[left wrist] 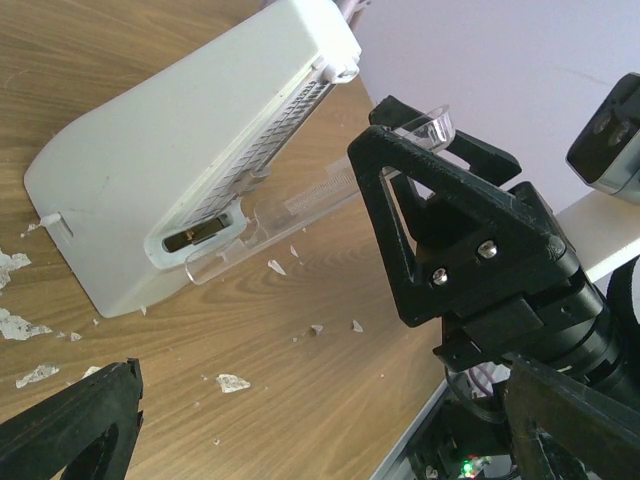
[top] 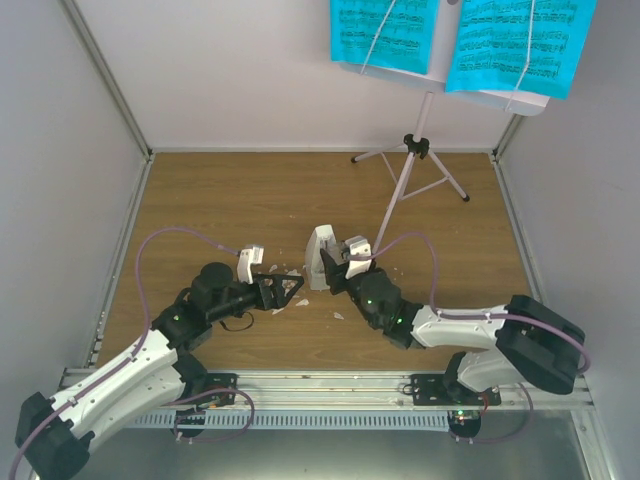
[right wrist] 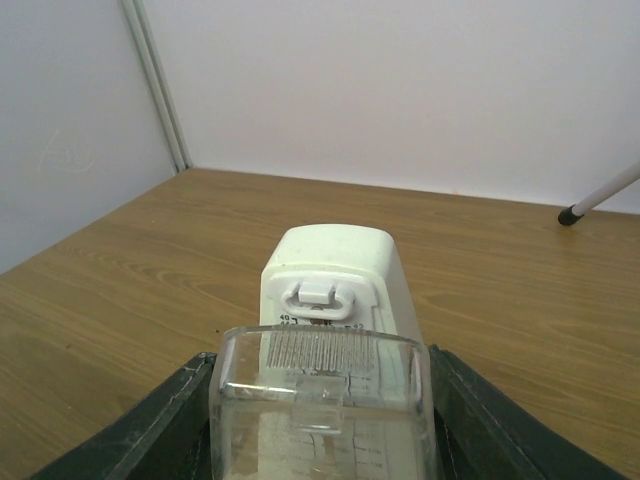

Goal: Pack up the instrument practice props

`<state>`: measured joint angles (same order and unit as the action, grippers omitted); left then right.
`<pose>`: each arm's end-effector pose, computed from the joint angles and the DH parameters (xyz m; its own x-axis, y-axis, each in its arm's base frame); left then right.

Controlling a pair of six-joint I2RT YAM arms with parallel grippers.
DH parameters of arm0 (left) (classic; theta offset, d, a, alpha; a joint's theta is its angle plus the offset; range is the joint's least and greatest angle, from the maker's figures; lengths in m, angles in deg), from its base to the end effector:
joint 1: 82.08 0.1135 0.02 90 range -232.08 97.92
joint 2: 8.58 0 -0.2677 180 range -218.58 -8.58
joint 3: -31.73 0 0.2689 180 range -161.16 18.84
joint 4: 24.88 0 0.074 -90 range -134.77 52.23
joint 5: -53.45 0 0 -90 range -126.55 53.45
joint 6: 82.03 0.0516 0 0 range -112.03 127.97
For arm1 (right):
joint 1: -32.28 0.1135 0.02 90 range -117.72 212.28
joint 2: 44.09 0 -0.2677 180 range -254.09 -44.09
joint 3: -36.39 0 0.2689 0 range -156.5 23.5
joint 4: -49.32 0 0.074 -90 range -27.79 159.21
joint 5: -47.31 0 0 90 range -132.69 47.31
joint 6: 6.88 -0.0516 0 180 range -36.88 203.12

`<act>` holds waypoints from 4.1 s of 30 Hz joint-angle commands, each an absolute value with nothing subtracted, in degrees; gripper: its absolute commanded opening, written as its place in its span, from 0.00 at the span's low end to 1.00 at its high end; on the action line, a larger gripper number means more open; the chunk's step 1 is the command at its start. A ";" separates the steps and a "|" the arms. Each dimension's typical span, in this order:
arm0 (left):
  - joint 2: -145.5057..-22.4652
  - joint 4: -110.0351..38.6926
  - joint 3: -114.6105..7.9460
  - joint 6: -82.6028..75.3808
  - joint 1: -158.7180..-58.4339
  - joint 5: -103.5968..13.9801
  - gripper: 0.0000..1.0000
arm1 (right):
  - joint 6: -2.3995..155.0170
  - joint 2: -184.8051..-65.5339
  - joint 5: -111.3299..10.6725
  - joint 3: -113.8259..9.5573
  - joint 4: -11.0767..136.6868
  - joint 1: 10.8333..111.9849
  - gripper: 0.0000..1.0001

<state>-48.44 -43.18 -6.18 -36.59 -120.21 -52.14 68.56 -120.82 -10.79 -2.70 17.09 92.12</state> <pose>0.1482 -0.1340 0.2331 -0.7505 -0.2701 -0.6032 0.3740 0.5789 -0.7246 0.1687 0.2360 0.1987 -0.1639 0.1427 -0.9761 -0.4427 0.8736 0.2021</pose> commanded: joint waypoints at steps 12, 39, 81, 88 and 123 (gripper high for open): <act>-49.08 -40.58 -7.09 -35.65 -119.61 -52.29 0.99 | 70.75 -125.21 -6.54 -5.41 9.82 93.69 0.46; -49.72 -40.99 -8.17 -34.31 -118.93 -52.87 0.99 | 75.74 -127.94 -5.79 -4.43 4.06 93.83 0.46; -47.45 -42.48 -7.27 -34.30 -118.29 -52.78 0.99 | 77.82 -135.76 -1.84 -2.30 -9.37 95.25 0.45; -47.26 -42.65 -7.24 -34.18 -118.17 -52.81 0.99 | 75.68 -136.23 -3.36 -1.46 -9.06 95.26 0.45; -46.42 -43.29 -7.22 -34.12 -117.85 -53.07 0.99 | 79.13 -134.64 -2.88 0.28 -12.55 95.26 0.45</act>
